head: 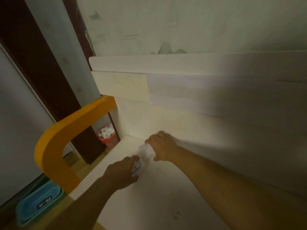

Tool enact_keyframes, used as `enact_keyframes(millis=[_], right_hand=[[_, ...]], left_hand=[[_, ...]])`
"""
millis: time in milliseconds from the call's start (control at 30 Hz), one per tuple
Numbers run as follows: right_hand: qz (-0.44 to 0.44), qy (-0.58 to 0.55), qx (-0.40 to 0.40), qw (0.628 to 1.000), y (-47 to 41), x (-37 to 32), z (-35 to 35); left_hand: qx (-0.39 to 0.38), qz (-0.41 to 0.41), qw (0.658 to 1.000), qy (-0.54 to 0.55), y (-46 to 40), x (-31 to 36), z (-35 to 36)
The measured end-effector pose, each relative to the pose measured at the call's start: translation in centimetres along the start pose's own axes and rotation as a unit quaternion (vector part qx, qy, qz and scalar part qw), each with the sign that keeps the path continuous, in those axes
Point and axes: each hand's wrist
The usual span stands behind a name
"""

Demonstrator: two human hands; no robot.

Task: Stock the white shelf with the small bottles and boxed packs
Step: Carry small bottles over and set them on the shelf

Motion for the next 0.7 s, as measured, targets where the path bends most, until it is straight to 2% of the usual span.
enact_keyframes(millis=[100, 267, 433, 700], right_hand=[[0.011, 0.022, 0.018, 1.0, 0.2, -0.4, 0.4], [0.044, -0.062, 0.004, 0.997, 2.7, -1.1, 0.1], [0.094, -0.086, -0.005, 0.992, 7.3, -1.1, -2.4], [0.17, -0.052, 0.021, 0.984, 18.0, -1.7, -9.0]], left_hand=[[0.011, 0.012, 1.0, 0.011, 0.7, -0.3, -0.6], [0.015, 0.023, 0.999, 0.026, 2.4, -0.7, -2.1], [0.029, 0.037, 0.998, 0.03, 4.9, 0.2, -4.2], [0.035, 0.159, 0.986, 0.048, 9.6, 6.5, -8.6]])
Point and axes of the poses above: each hand's wrist, its own y-axis away from the middle knuckle, its own z-axis out of the palm, x = y × z, and after that the axes turned 5 degrees about -x, right-handed
